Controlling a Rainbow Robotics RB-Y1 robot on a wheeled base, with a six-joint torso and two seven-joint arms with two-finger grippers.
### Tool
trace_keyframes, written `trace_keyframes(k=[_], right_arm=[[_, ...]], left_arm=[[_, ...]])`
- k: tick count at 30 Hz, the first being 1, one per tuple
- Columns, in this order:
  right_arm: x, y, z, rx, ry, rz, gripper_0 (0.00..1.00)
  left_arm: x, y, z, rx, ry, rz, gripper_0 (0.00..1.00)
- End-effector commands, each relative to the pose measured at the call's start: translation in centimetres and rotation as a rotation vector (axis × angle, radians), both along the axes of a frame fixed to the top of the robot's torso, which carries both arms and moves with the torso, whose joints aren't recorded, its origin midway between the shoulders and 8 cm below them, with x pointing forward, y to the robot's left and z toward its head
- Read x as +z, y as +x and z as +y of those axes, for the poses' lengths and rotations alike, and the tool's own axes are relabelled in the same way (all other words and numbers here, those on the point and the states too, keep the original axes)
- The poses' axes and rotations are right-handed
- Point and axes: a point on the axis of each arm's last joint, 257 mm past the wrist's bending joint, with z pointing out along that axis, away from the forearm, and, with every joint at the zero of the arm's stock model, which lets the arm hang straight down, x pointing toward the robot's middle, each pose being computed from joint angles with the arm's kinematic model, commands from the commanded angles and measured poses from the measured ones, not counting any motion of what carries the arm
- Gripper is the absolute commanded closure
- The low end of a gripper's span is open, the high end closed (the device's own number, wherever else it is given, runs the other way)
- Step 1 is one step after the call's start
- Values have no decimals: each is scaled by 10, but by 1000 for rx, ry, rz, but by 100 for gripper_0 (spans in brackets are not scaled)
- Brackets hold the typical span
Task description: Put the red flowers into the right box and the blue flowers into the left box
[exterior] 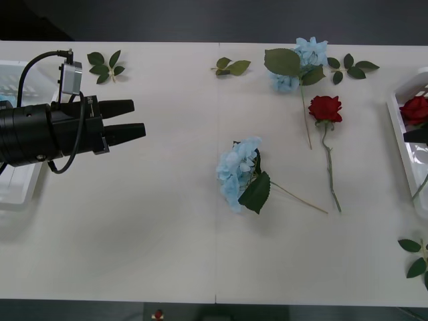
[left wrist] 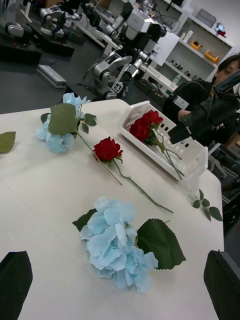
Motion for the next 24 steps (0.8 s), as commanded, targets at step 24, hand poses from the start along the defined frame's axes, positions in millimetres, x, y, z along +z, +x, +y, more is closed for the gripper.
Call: trace_keyframes(k=[24], right_arm=[[-42, 77, 151, -104, -128, 173, 24]], left_arm=[[17, -2, -5, -3, -45, -7, 0]])
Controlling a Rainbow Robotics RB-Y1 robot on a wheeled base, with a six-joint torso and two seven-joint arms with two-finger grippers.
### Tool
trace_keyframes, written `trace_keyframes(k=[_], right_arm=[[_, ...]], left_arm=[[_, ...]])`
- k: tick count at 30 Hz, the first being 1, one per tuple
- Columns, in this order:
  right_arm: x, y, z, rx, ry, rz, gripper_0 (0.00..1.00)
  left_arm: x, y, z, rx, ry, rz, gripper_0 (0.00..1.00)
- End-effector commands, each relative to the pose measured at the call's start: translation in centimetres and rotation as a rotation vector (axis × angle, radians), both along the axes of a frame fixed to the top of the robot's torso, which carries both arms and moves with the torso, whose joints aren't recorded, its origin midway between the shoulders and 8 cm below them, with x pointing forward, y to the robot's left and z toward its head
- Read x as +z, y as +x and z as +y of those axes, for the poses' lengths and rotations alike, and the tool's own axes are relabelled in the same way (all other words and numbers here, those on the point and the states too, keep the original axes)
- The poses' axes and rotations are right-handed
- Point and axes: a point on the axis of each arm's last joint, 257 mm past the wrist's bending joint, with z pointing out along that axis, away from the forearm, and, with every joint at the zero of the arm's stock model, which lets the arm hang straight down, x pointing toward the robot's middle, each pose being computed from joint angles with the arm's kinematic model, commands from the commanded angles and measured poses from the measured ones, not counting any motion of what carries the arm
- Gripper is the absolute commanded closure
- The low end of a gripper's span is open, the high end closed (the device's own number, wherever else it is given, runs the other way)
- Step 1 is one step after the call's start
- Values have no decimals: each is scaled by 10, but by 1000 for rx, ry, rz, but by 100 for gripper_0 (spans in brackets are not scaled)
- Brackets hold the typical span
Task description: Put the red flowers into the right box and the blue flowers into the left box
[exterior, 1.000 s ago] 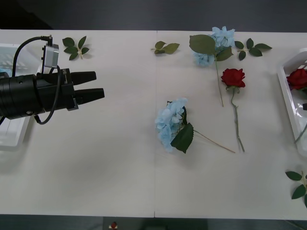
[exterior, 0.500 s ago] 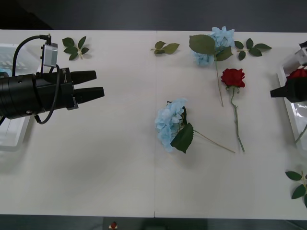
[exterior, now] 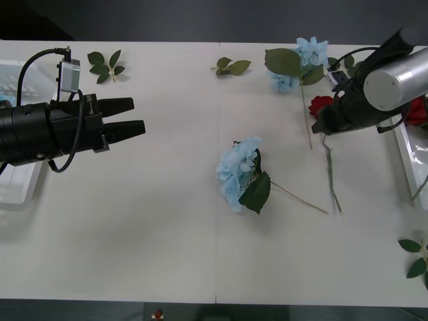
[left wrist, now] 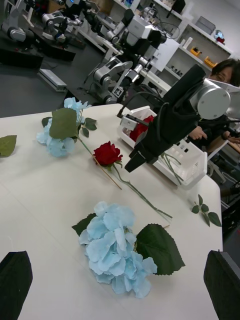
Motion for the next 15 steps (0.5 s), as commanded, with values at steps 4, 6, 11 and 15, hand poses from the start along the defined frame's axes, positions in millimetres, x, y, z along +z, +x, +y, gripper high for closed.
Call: trace_keyframes(k=[4, 6, 11, 15], right_arm=[[-7, -1, -20, -54, -88, 16, 24], [-13, -1, -20, -67, -90, 25, 24], [-27, 3, -27, -106, -99, 31, 24], [-36, 8, -29, -125, -87, 21, 24]], left_arm=[[13, -3, -7, -9, -37, -8, 0], [13, -3, -7, -8, -38, -7, 0], [11, -4, -7, -7, -36, -5, 0], [11, -4, -6, -7, -38, -4, 0]])
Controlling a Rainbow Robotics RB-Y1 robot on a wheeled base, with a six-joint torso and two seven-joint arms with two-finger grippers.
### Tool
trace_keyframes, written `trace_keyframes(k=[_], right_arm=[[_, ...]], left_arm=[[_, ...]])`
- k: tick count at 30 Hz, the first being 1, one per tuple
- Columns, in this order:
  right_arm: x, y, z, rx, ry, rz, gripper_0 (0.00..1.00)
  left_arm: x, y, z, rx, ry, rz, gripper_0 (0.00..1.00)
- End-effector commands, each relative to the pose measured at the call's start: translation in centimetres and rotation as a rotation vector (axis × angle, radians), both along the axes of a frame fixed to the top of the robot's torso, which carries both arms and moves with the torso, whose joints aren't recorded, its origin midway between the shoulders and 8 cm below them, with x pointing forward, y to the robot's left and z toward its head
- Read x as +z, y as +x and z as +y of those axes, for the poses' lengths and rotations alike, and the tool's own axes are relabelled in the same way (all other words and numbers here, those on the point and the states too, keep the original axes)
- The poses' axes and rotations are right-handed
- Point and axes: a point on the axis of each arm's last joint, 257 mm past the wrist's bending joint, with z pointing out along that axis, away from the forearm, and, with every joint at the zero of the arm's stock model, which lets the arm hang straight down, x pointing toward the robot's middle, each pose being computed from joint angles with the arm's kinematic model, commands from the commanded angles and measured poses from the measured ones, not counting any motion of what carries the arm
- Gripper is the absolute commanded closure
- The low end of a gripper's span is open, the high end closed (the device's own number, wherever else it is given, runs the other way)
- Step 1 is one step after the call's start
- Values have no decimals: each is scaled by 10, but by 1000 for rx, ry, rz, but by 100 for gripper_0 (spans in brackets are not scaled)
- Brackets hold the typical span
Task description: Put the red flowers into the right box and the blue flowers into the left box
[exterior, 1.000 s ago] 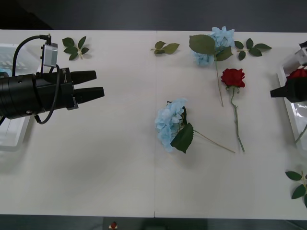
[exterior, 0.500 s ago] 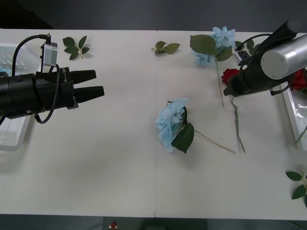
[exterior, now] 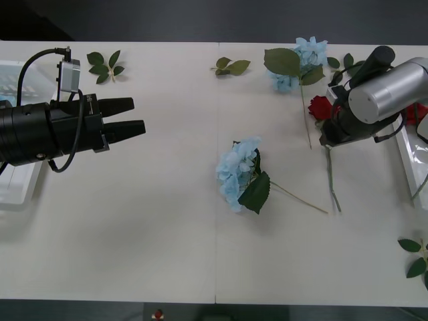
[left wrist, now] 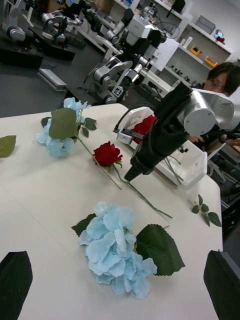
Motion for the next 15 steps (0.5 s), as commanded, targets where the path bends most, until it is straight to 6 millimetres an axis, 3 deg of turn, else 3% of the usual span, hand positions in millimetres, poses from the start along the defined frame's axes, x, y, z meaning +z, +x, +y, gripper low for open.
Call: trace_keyframes(k=[1, 11, 15], right_arm=[[2, 10, 8, -51, 48, -33, 24], [-14, 18, 13, -57, 61, -60, 24], [-17, 19, 14, -58, 58, -61, 29]], left_arm=[[10, -4, -6, -7, -39, -2, 0], [14, -2, -6, 2, -54, -3, 0], [16, -2, -5, 5, -63, -2, 0]])
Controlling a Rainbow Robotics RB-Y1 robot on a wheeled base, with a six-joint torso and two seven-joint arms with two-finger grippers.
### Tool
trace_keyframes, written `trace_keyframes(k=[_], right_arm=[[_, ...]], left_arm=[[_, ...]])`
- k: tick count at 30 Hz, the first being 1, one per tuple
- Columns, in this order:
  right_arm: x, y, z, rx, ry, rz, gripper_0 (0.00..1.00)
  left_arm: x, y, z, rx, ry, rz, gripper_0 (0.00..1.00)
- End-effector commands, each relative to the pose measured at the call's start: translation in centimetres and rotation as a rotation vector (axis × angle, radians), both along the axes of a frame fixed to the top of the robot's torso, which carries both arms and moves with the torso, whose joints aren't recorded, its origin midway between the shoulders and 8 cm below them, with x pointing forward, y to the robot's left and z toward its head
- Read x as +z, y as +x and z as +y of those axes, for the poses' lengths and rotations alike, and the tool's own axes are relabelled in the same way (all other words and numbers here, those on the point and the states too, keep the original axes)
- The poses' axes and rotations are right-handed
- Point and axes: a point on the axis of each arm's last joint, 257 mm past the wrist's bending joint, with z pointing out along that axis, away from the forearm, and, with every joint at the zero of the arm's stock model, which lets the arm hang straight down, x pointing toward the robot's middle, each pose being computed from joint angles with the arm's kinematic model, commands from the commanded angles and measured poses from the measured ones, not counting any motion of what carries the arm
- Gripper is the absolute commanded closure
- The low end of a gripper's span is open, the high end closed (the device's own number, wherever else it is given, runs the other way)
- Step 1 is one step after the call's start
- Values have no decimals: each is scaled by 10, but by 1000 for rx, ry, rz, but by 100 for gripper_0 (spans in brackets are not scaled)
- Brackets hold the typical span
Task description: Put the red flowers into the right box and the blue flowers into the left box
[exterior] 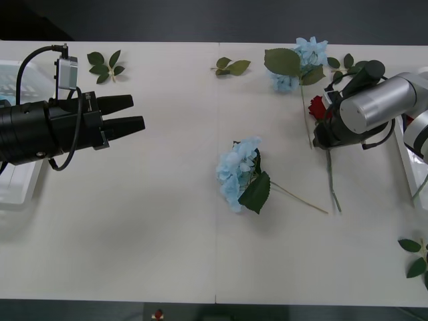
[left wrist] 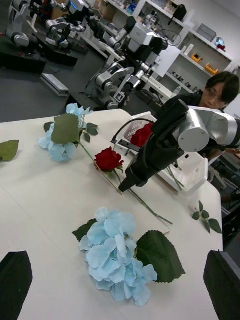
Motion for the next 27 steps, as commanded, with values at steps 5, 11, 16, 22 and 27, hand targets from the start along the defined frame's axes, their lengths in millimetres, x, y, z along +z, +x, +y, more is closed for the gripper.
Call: trace_keyframes(k=[5, 11, 16, 22, 27], right_arm=[[5, 7, 10, -17, 24, -24, 44], [4, 7, 11, -14, 21, -26, 71], [4, 8, 11, -12, 19, -28, 85], [0, 10, 10, -12, 15, -33, 98], [2, 13, 10, -16, 15, -35, 99]], left_arm=[[12, -4, -6, -8, -41, -7, 0], [12, -4, -6, -8, -41, -7, 0], [10, -5, -6, -9, -41, -4, 0], [10, -5, -6, -9, -41, -4, 0], [10, -5, -6, -7, -41, -4, 0]])
